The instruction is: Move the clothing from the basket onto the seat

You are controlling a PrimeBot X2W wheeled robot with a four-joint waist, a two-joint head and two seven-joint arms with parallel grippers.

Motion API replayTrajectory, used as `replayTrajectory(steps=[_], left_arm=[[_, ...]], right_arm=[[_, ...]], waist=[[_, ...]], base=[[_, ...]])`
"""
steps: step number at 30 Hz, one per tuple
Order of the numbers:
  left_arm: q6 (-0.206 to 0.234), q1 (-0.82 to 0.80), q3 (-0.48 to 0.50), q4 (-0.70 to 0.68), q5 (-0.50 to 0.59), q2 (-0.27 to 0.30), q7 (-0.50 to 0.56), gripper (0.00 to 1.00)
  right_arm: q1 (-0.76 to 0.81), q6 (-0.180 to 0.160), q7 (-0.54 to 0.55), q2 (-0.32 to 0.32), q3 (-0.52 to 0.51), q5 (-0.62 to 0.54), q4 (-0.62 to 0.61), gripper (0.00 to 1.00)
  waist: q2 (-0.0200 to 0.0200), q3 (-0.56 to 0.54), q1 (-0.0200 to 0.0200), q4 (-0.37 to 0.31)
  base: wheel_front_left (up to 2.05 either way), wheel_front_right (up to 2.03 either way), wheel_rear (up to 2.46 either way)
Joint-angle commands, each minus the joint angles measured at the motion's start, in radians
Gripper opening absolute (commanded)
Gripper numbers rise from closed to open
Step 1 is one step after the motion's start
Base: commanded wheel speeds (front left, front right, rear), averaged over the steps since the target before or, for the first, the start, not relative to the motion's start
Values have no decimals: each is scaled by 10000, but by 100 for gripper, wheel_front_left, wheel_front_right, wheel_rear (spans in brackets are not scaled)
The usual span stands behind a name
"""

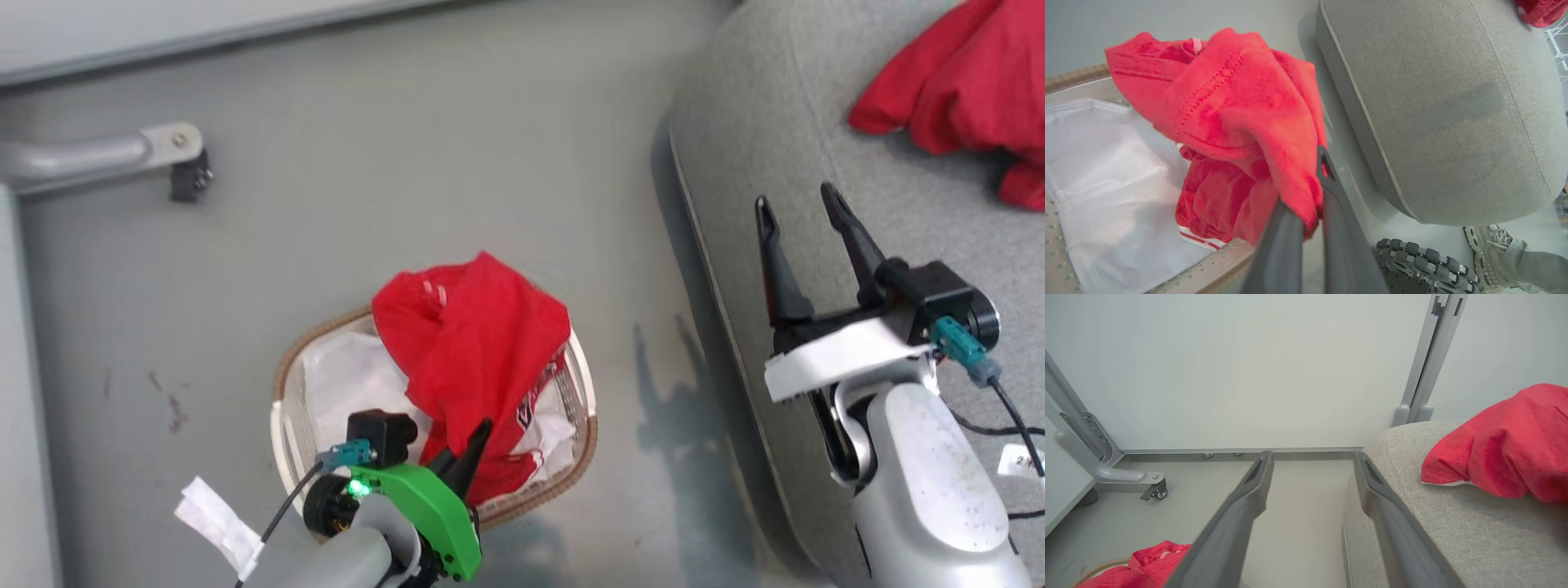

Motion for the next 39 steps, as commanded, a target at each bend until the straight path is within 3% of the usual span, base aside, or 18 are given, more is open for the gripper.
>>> replayTrajectory(steps=[1,19,39], left_arm=[[-30,317,204,-94,246,1,2,0],[-30,1585,3329,-1982,3574,-22,-2,0],[-30,-294,5174,-3893,5504,-240,-2,0]], right_arm=[[245,-14,-5,-44,-72,-116,66,100],[1794,-14,-4,-44,-126,-209,476,100],[2904,-14,-4,-42,261,-148,778,100]], waist=[[0,-1198,0,501],[0,-3334,0,949],[0,-4110,0,1109]], base=[[0,0,0],[0,0,0],[0,0,0]])
